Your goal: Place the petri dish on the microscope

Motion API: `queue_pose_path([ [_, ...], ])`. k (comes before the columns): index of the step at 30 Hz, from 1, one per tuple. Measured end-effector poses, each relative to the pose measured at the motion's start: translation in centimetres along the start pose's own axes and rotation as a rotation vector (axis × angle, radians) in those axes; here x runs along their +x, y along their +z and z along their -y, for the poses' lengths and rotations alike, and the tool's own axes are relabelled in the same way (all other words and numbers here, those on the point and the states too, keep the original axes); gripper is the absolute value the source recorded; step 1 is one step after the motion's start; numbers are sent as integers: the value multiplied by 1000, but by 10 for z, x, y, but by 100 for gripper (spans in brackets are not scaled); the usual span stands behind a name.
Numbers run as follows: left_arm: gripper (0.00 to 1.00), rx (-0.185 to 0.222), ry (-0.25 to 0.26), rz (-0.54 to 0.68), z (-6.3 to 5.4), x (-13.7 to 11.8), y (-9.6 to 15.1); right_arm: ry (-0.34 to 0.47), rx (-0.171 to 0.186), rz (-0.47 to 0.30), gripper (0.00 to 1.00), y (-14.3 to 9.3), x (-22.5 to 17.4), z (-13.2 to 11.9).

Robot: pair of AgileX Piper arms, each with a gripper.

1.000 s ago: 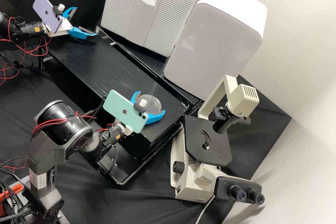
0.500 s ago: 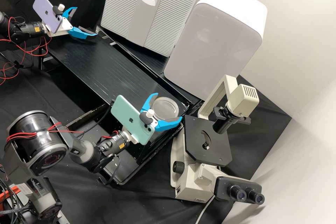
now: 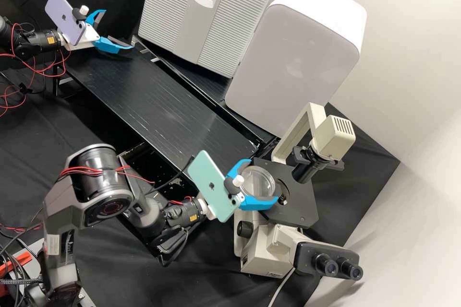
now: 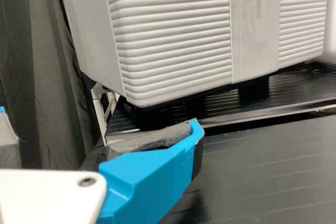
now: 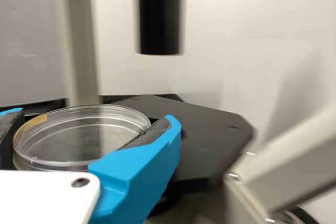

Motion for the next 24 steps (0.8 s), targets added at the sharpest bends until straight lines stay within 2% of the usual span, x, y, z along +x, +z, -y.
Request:
queue_pose_path([
  [3,100,0,0,0,0,0,0,12,-5,24,0,7,3,-2],
  [8,100,0,0,0,0,0,0,16,-43,25,0,11,8,0],
  [13,100,0,0,0,0,0,0,25,-45,18,0,12,20,6],
  [17,100,0,0,0,0,0,0,21,-62,22,0,15,32,12],
  [24,100,0,0,0,0,0,0,28,-67,15,0,14,42,11],
])
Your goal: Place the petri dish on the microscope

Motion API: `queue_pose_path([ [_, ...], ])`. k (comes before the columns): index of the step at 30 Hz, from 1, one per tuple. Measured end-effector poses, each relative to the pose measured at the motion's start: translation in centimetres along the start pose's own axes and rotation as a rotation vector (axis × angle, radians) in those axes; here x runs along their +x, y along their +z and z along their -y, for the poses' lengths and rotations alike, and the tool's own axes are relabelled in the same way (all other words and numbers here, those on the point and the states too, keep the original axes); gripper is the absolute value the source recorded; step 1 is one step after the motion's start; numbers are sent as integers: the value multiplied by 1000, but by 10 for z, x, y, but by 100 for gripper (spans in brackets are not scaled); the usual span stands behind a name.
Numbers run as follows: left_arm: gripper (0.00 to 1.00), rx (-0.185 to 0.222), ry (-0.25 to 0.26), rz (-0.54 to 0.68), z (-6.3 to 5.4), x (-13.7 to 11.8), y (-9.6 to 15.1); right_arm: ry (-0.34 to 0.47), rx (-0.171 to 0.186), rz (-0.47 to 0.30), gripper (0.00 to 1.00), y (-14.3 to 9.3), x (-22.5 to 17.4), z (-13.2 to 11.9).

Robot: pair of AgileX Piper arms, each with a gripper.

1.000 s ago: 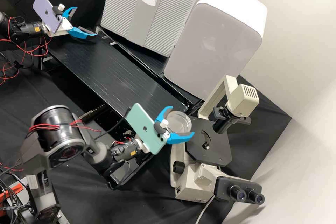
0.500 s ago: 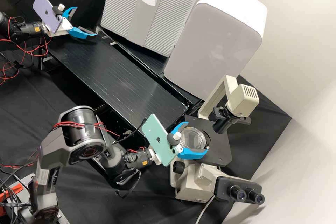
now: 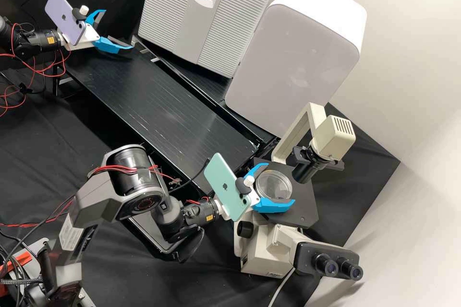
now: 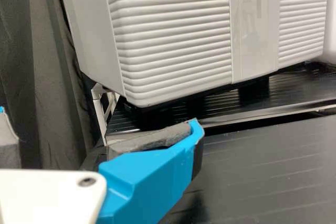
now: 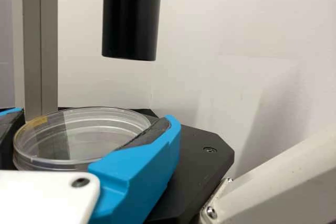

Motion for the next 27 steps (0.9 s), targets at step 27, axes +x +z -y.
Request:
queue_pose_path([
  [27,100,0,0,0,0,0,0,9,42,75,0,19,1,-22],
])
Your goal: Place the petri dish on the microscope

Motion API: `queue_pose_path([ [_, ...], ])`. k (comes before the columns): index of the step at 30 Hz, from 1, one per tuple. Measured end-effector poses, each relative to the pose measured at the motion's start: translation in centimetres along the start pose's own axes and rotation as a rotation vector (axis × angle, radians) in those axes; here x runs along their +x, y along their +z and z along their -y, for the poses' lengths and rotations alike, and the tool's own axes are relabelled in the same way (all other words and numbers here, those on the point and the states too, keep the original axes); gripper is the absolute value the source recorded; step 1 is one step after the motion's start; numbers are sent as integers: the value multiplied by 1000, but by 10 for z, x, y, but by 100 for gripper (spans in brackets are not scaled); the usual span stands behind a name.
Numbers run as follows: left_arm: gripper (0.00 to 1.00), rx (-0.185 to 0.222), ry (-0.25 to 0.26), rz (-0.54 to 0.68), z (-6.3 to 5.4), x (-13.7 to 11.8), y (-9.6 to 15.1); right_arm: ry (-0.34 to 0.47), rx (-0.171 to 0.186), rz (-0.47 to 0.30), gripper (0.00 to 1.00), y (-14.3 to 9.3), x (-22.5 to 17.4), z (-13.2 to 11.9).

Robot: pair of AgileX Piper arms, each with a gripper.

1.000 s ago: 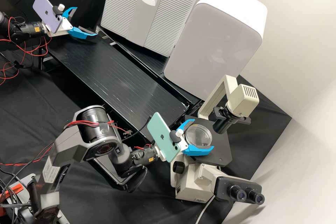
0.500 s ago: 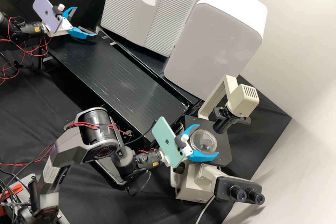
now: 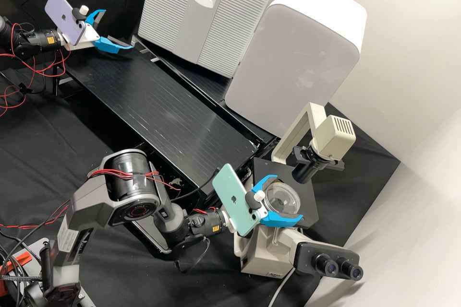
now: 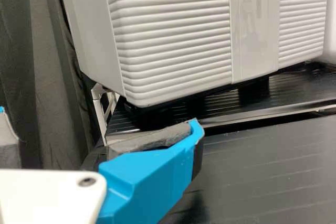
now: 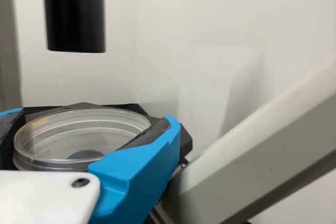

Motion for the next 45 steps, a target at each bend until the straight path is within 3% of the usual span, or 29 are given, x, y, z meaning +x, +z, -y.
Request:
queue_pose_path([
  [40,100,0,0,0,0,0,0,-33,13,-25,0,-21,18,10],
  [41,100,0,0,0,0,0,0,-32,13,-26,100,-21,18,9],
  [45,100,0,0,0,0,0,0,-34,13,-24,100,-21,18,10],
])
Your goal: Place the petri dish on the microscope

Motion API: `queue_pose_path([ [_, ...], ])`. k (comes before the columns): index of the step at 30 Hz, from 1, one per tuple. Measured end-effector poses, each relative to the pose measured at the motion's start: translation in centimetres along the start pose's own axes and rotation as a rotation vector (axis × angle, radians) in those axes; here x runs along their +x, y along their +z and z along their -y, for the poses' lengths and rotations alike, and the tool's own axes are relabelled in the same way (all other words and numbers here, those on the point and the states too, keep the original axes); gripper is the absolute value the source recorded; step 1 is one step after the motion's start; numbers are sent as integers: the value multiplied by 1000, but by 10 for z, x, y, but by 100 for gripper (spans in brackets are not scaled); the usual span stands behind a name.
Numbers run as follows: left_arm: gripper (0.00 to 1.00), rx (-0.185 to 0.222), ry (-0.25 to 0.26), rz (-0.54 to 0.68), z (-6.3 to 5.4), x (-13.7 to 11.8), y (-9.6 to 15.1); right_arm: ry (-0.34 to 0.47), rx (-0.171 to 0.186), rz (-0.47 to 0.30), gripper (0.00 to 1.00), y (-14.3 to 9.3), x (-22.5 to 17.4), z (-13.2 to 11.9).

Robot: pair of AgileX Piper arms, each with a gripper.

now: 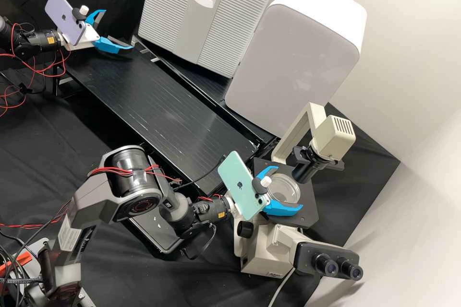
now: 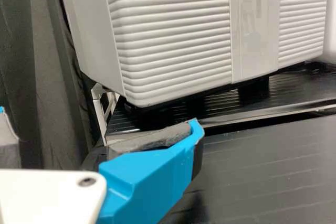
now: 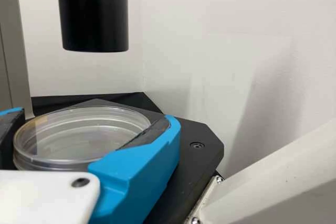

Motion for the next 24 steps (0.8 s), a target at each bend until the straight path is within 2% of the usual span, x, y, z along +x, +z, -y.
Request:
queue_pose_path([
  [24,100,0,0,0,0,0,0,-12,-2,7,100,1,-5,1],
])
